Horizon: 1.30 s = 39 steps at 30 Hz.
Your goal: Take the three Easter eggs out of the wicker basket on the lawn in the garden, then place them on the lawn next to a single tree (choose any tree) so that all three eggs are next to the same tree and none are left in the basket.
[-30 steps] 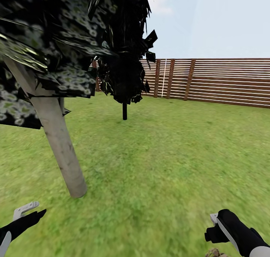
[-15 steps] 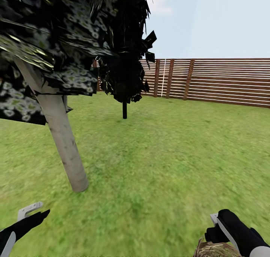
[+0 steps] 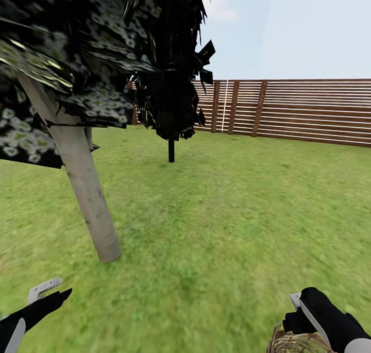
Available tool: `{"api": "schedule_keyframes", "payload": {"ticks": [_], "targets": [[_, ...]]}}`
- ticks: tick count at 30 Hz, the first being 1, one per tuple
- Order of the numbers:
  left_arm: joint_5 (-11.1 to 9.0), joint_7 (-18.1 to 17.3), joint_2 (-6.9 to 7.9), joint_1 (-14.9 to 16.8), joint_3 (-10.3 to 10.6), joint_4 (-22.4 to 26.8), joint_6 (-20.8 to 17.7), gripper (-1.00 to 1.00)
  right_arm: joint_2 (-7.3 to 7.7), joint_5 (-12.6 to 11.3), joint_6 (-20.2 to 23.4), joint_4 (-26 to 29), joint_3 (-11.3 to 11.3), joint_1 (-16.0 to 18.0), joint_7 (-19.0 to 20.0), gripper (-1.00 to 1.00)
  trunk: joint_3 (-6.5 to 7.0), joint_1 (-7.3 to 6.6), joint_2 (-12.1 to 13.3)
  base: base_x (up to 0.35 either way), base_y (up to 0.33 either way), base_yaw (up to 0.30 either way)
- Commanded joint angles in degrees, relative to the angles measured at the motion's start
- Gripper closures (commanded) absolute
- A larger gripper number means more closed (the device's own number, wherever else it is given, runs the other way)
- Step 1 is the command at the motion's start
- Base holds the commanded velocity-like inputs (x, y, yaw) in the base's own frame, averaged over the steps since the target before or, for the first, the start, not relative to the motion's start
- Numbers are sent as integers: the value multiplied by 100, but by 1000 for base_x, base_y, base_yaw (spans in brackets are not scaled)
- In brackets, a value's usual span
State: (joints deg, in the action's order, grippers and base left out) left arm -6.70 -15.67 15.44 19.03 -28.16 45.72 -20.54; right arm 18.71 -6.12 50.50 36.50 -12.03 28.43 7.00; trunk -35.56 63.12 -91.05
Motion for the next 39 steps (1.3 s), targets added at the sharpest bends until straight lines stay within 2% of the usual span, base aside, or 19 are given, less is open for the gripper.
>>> {"api": "schedule_keyframes", "payload": {"ticks": [1, 4, 13, 39], "targets": [[-58, -12, -34, 4, -15, 7, -58, -100, 10, -56, 21, 6, -36, 5, -23, -100, -24, 22, -45, 0, 0, 0], [-52, -7, -88, 4, -15, 7, -63, -100, 19, -56, 21, 6, -36, 5, -23, -100, -78, 88, -165, 0, 0, 0], [-59, -3, -112, 4, -21, 7, -64, -100, 164, -66, 5, 6, -37, 5, -7, -100, -240, 286, -526, 0, 0, 0], [-60, 12, -132, 4, -24, 7, -64, -100, 130, -47, 21, 15, -54, 5, -6, -100, -707, 857, -1569, 0, 0, 0]]}}
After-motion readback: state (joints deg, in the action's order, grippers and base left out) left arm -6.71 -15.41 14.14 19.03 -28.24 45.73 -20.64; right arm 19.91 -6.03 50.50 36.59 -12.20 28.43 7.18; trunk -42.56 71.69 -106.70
